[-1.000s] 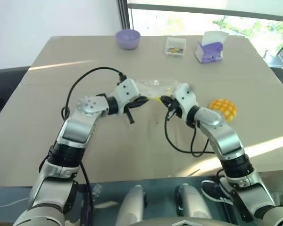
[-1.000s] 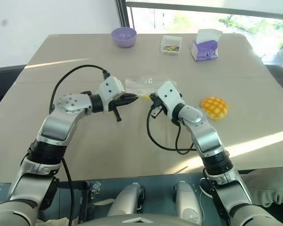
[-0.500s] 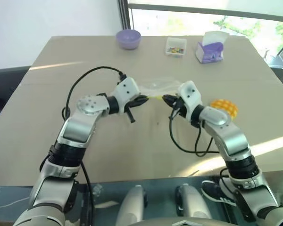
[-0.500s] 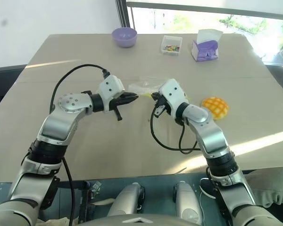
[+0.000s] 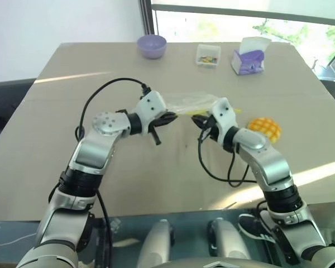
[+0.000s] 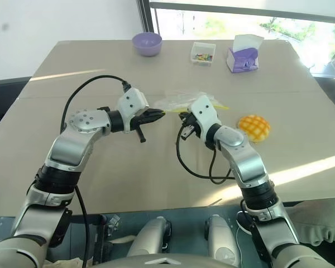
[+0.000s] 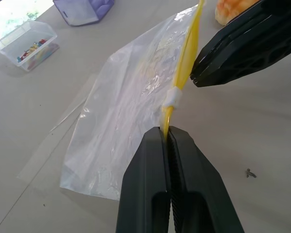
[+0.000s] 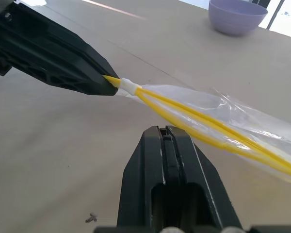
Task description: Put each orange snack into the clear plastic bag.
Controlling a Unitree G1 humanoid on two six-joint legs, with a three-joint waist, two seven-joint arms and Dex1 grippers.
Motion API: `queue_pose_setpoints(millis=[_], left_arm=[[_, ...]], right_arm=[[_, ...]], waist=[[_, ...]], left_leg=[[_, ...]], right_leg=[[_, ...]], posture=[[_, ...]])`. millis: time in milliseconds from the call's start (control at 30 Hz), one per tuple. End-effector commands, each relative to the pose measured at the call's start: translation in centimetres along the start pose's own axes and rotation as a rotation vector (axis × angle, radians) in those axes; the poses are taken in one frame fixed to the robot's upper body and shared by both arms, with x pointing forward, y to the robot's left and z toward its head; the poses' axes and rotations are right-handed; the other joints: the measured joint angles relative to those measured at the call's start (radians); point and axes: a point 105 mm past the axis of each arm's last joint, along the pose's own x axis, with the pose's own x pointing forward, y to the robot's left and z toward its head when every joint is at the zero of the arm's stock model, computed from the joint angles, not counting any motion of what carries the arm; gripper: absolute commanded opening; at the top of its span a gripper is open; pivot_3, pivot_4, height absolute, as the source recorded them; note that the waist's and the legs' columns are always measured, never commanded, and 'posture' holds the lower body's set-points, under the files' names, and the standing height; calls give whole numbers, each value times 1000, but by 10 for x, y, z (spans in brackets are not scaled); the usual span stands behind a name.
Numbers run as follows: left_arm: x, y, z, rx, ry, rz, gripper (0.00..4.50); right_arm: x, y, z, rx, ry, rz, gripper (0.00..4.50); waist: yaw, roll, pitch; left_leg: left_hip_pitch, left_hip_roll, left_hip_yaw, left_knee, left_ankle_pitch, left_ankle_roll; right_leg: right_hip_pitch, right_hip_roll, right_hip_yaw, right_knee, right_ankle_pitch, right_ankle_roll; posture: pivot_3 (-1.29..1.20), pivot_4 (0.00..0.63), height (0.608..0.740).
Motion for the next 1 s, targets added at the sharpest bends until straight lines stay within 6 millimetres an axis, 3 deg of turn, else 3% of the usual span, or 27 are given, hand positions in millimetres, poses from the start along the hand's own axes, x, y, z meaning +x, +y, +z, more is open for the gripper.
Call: queue_pose_setpoints(millis=[33,333,1000], left_arm=[[-5,-1,8,63,-20,-1,0],[-5,-1,3,72,-6,1,0],[-5,-3,6,65,-17,-4,0]], right_arm=[[-3,-4,20,-12,-70,-6,52],[-13,11,25,14,-81,96,52],[-7,-4,8,27,-18,8,52]], waist=[[0,0,0],[0,0,0],[0,0,0]], left_leg=[[0,0,0,0,0,0],[0,0,0,0,0,0],[0,0,0,0,0,0]], right_leg=[[0,0,0,0,0,0],[0,0,0,0,0,0],[0,0,0,0,0,0]], posture=[[0,150,740],[0,150,740],[0,150,740]])
